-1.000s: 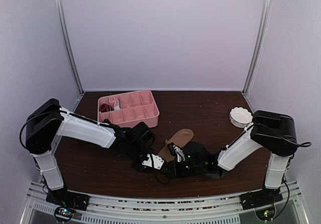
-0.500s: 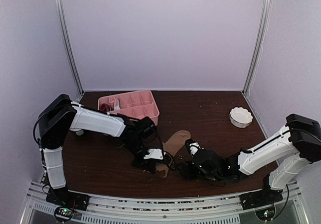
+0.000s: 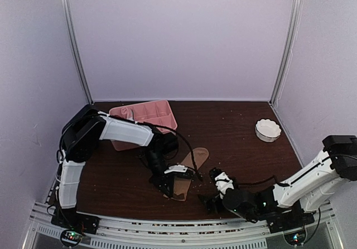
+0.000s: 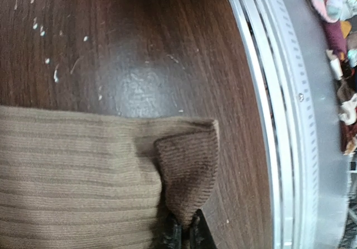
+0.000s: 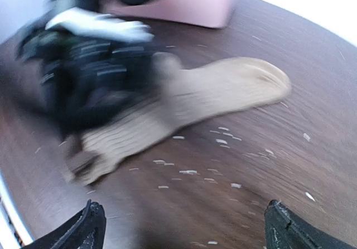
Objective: Roll the socks
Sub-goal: Roll the sock at the center of the board.
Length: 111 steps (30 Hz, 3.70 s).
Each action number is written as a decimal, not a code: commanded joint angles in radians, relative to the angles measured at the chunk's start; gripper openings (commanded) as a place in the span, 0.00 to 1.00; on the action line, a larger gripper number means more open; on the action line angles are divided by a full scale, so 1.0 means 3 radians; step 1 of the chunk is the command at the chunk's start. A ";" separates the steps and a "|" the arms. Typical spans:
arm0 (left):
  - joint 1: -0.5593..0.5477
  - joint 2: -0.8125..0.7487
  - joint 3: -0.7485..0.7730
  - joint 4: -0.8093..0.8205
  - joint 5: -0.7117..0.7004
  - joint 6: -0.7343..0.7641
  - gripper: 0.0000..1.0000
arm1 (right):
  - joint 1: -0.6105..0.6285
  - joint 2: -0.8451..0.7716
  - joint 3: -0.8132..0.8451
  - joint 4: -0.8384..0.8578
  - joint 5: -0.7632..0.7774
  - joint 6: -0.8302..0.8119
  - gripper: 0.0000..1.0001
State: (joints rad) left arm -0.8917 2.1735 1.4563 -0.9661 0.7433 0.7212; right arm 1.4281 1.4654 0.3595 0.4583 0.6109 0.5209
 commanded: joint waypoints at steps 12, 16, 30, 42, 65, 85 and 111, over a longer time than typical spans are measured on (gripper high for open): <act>0.0129 0.0491 0.0530 -0.0694 0.0177 -0.0088 0.00 | 0.0287 0.0935 0.1016 0.0022 -0.0766 -0.2055 0.74; 0.0129 0.0505 0.0562 -0.0760 0.0162 -0.0065 0.00 | 0.0207 0.1082 0.1126 -0.0046 -0.0745 -0.2252 0.71; 0.0134 0.0590 0.0682 -0.0875 0.0116 -0.0033 0.01 | -0.0043 0.1372 0.1356 -0.0499 -0.1127 -0.2321 0.29; 0.0205 0.0371 0.0591 -0.0900 0.0219 0.0125 0.27 | -0.0260 0.1561 0.1248 -0.0572 -0.1346 -0.1542 0.03; 0.0025 -0.1120 -0.0996 0.1045 -0.0709 0.0012 0.67 | -0.0750 0.2083 0.0729 0.0386 -0.3163 0.0157 0.00; -0.0147 -0.1259 -0.1254 0.1400 -0.1073 0.0087 0.54 | -0.0902 0.2520 0.0502 0.0963 -0.3408 0.0705 0.00; -0.0116 -0.1139 -0.1431 0.1545 -0.0874 -0.0227 0.36 | -0.0884 0.1852 0.1090 -0.1264 -0.3304 0.0546 0.00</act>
State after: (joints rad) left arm -0.9329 1.7840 1.0191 -0.5446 0.4931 0.6762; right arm 1.1576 1.9160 0.7616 0.4702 -0.3889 0.6525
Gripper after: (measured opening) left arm 0.367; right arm 0.027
